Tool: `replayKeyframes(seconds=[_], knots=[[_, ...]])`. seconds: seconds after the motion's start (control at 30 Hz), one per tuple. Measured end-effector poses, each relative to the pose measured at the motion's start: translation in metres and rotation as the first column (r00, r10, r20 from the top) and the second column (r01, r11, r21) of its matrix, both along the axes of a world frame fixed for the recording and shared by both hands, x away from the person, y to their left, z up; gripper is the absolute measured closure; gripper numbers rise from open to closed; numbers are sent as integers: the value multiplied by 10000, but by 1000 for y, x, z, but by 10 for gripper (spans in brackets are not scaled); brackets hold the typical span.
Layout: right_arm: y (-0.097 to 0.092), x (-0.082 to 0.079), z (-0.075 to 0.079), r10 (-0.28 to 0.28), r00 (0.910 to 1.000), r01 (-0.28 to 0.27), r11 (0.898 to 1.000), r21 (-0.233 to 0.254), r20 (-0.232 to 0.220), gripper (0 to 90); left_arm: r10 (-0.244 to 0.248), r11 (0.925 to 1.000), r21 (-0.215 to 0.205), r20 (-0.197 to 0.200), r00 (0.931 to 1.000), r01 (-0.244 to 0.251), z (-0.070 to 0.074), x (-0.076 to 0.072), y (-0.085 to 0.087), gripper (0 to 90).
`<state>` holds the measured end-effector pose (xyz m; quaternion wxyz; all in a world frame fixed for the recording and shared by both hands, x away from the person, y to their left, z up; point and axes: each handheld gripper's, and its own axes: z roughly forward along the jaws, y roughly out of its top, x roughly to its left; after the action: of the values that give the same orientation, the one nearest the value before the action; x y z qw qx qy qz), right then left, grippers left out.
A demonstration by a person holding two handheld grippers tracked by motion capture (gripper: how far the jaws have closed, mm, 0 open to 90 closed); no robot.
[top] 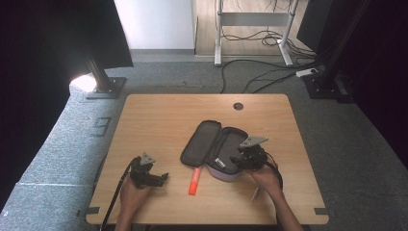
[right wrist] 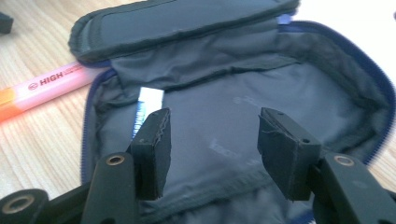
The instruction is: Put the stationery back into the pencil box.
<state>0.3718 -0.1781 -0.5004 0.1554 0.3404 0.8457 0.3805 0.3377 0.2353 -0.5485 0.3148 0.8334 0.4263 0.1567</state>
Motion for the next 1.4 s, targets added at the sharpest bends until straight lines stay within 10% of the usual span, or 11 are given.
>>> replayKeyframes(seconds=[1.4], knots=[[-70,-8,6,-1786,9839,1779,9827,523,82,435,0,10000,-3,-1,10000,0,0,0,0,0]])
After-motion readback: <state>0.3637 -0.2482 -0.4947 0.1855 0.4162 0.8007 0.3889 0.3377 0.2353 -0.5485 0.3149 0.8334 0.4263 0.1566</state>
